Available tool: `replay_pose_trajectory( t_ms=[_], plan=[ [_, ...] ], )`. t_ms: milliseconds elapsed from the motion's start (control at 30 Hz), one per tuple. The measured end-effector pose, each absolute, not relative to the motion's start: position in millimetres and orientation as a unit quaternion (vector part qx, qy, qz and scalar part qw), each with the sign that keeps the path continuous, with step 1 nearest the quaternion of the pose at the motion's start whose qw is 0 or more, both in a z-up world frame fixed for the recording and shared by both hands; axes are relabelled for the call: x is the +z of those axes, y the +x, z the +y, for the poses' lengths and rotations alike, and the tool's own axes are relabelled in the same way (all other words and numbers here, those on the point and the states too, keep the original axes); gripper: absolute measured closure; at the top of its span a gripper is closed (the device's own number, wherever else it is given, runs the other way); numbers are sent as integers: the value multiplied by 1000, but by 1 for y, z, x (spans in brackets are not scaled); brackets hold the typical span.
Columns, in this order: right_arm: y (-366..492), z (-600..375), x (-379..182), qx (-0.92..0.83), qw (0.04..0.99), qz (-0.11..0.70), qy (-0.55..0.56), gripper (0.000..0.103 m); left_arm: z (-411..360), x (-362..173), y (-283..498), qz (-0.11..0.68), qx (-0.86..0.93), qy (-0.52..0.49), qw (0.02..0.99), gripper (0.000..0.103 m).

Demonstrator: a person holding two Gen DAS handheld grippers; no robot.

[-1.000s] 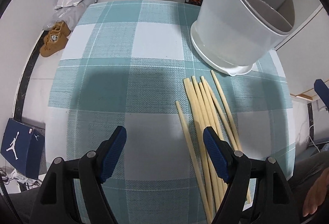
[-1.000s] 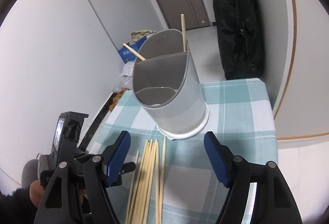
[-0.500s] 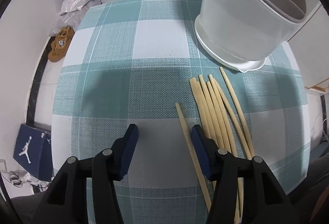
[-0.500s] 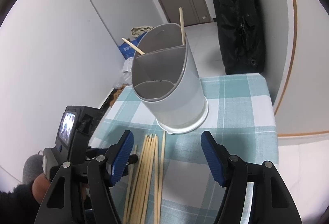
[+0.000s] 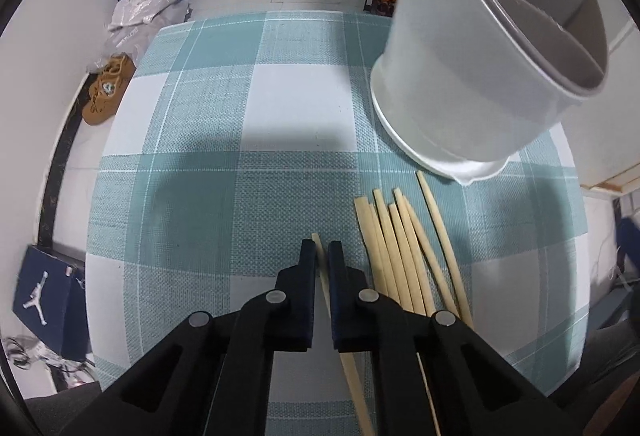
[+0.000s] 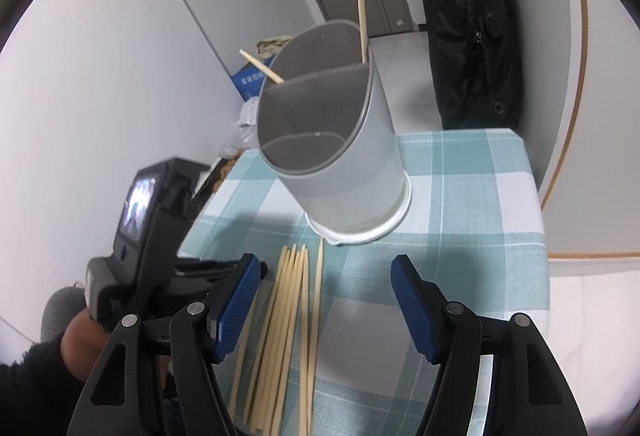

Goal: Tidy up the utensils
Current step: 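Lower the left gripper to the chopstick pile and grasp one chopstick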

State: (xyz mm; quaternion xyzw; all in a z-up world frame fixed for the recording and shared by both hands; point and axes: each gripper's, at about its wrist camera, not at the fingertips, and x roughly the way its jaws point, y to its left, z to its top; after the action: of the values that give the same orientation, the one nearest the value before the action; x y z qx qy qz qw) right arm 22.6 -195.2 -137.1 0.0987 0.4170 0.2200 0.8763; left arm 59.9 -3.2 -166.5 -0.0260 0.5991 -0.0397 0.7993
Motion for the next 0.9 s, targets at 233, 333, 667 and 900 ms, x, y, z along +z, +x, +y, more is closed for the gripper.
replay_pose_trajectory(
  t_ms=[233, 333, 667, 900],
  plan=[
    [27, -185, -153, 216, 862, 449, 94, 47, 18, -156, 64, 581, -35, -81, 809, 102],
    [30, -179, -162, 213, 855, 465, 88, 53, 25, -140, 60, 554, -37, -95, 826, 102],
    [46, -154, -181, 199, 839, 505, 46, 68, 53, -137, 58, 533, -50, -150, 831, 102],
    [66, -124, -191, 191, 835, 515, -14, 69, 70, -146, 59, 557, -44, -185, 809, 101]
  ],
)
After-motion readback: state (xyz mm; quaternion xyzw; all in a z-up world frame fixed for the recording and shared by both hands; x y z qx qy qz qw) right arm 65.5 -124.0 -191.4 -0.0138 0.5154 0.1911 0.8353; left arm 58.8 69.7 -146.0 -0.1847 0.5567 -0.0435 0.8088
